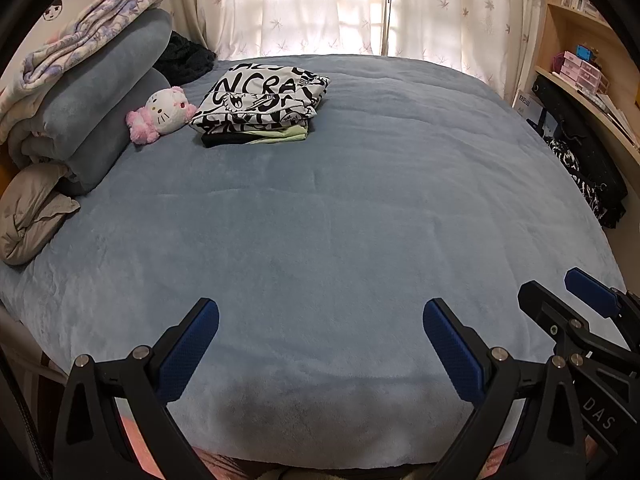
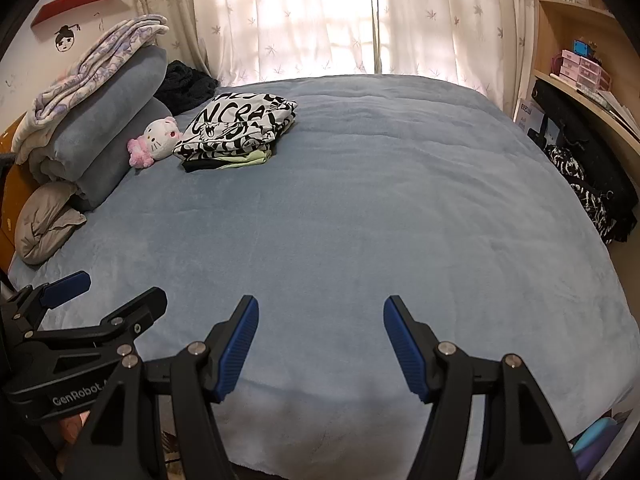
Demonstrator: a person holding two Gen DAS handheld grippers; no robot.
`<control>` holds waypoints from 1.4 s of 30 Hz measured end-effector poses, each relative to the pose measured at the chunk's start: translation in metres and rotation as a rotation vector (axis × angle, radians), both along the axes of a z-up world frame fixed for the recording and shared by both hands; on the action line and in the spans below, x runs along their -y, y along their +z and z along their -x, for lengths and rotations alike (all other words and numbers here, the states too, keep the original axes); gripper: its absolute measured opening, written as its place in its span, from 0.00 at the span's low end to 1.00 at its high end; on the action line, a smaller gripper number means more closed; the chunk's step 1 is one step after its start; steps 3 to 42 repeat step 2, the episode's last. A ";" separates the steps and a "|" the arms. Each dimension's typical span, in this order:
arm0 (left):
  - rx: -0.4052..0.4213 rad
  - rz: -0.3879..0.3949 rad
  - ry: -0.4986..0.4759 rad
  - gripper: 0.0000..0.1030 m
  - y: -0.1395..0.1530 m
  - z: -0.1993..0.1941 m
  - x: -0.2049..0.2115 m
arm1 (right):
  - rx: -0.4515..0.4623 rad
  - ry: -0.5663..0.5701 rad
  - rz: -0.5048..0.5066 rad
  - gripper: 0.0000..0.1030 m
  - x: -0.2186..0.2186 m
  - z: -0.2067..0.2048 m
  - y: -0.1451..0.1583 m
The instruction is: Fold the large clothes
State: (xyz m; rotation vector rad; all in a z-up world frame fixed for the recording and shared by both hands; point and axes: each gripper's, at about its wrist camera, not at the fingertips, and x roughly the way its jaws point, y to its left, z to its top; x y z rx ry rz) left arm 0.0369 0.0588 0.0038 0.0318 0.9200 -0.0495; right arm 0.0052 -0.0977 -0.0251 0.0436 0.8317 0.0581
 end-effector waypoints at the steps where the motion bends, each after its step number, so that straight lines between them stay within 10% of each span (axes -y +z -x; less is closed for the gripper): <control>1: -0.001 0.000 0.001 0.98 0.000 0.000 0.000 | -0.002 0.000 -0.001 0.63 0.000 0.000 -0.001; 42: -0.002 0.000 0.001 0.98 0.000 0.000 -0.001 | -0.002 0.000 -0.002 0.63 0.000 0.000 -0.001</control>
